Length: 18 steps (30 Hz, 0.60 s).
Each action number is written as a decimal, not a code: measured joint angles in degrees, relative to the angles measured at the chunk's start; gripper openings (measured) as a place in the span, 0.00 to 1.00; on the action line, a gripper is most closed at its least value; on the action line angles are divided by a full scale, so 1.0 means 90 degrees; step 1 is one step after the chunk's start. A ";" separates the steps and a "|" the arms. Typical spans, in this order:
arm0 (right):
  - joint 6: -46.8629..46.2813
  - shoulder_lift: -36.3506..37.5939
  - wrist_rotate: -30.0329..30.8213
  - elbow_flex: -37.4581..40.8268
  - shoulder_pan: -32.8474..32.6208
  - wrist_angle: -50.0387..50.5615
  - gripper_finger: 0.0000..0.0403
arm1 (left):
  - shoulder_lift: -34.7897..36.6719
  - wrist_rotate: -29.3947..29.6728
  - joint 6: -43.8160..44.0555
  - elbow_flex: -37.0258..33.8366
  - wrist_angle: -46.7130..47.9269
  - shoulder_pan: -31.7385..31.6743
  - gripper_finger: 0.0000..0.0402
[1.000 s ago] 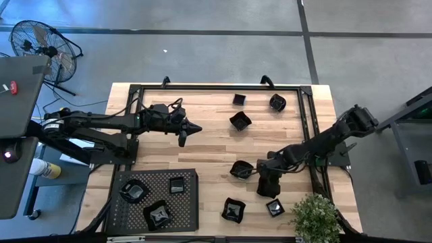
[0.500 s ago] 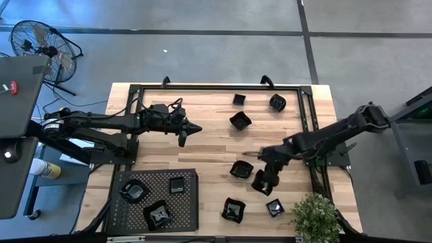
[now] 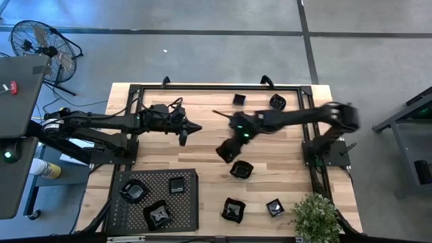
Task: Pick & Place Mini shaped plates
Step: Stack the distorted square plate on top of the distorted square plate on the shelf
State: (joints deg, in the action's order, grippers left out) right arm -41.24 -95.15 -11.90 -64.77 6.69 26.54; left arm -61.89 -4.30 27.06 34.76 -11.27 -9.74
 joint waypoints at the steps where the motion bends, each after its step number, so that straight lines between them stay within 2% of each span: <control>1: 0.0009 -0.0330 -0.0001 -0.0198 0.0094 -0.0001 0.00 | 0.0000 0.0051 0.0088 0.0000 0.0090 -0.0001 0.00; 7: 0.0122 -0.1729 0.0102 -0.1250 0.0435 -0.0217 0.00 | 0.0060 0.0466 0.0926 0.0000 0.1414 0.0000 0.00; 12: 0.0170 -0.2316 0.0200 -0.1921 0.0564 -0.0228 0.00 | 0.0078 0.0664 0.1488 -0.0005 0.2194 -0.0002 0.00; 18: 0.0260 -0.2729 0.0205 -0.2242 0.0564 -0.0248 0.01 | 0.0078 0.0761 0.1551 -0.0005 0.2503 -0.0002 0.00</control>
State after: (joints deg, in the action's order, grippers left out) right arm -38.90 -119.72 -10.05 -84.95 11.77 24.31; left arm -61.19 2.55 41.01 34.72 11.25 -9.75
